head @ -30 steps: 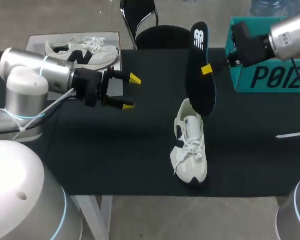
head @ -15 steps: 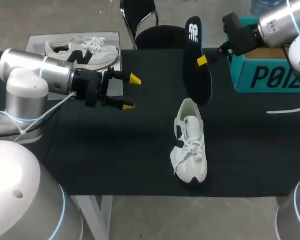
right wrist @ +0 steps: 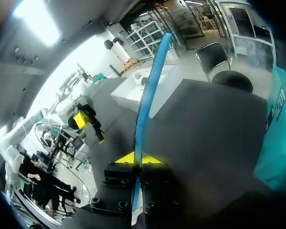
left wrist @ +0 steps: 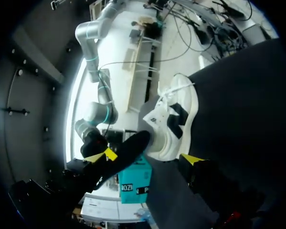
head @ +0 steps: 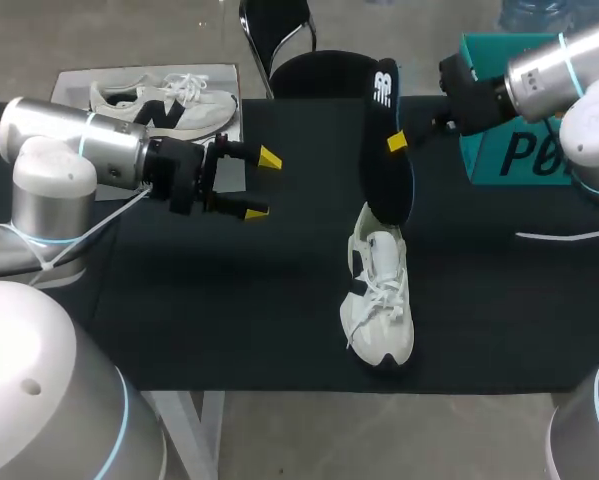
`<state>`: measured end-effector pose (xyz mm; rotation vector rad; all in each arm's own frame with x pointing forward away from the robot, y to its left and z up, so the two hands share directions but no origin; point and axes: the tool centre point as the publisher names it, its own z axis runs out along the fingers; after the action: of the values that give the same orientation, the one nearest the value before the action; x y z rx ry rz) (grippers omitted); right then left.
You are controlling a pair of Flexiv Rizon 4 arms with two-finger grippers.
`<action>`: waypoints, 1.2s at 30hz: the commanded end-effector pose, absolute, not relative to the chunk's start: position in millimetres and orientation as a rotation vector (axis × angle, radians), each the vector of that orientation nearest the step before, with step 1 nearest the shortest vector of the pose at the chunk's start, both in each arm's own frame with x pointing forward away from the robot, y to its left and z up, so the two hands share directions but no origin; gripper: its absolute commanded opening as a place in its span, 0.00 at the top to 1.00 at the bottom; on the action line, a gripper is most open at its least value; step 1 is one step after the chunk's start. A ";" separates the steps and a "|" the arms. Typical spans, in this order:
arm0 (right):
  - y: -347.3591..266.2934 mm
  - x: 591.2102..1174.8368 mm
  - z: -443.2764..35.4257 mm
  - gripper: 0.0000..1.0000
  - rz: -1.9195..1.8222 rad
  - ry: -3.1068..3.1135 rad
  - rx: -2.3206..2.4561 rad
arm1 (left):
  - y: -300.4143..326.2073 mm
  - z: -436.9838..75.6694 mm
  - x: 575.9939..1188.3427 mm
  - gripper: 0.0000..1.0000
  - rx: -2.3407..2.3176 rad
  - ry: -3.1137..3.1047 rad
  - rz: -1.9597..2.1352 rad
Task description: Take the shoe out of the shoebox, open the shoe tongue, remove and reinsert the insole, then place the shoe into the shoebox
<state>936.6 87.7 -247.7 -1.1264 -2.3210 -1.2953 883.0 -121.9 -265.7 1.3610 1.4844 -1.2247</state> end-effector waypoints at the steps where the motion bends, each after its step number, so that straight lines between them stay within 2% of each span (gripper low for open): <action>1: 88.3 928.7 -261.0 1.00 -1.344 -2.295 -1.138 | -121.7 -265.3 882.6 0.00 1.362 1.486 -1.223; 36: 99.9 866.2 -318.0 1.00 -1.331 -2.182 -1.195 | -121.7 -265.3 882.6 0.00 1.362 1.486 -1.223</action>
<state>875.5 100.4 -314.8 -1.1827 -2.1861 -1.3129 882.6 -122.0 -265.5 1.3592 1.4852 -1.2244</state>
